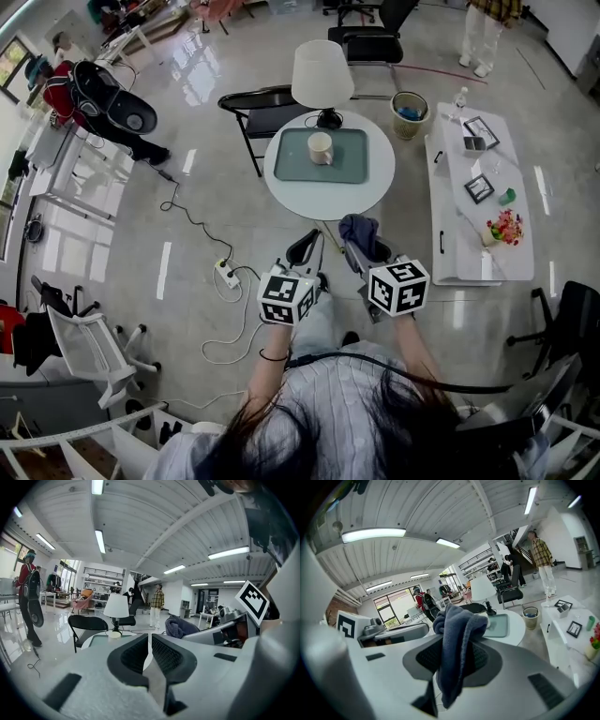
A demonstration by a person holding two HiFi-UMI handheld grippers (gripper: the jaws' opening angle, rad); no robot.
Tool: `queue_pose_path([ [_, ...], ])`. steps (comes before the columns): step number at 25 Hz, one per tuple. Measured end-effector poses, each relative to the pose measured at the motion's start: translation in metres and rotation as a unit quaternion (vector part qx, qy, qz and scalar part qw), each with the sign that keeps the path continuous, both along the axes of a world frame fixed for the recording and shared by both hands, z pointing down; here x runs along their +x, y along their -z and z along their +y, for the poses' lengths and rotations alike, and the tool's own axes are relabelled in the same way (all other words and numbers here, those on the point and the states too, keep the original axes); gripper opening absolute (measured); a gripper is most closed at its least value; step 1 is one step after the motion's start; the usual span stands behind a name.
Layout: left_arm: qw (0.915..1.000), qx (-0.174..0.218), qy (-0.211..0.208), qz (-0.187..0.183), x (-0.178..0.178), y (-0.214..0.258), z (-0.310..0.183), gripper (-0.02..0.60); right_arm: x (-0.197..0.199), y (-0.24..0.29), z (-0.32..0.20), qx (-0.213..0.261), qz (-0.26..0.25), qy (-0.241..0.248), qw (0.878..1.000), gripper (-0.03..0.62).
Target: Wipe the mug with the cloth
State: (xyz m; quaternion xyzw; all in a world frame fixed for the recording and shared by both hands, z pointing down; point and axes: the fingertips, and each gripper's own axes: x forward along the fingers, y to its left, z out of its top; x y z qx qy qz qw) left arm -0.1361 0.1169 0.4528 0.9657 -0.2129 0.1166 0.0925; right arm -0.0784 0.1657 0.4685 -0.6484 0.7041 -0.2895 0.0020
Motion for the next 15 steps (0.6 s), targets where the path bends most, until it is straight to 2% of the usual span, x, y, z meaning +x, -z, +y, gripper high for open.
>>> queue_pose_path([
  [15, 0.9988, -0.032, -0.033, -0.017, 0.011, -0.018, -0.139, 0.023, 0.035, -0.016, -0.134, -0.035, -0.011, -0.05, 0.998, 0.109],
])
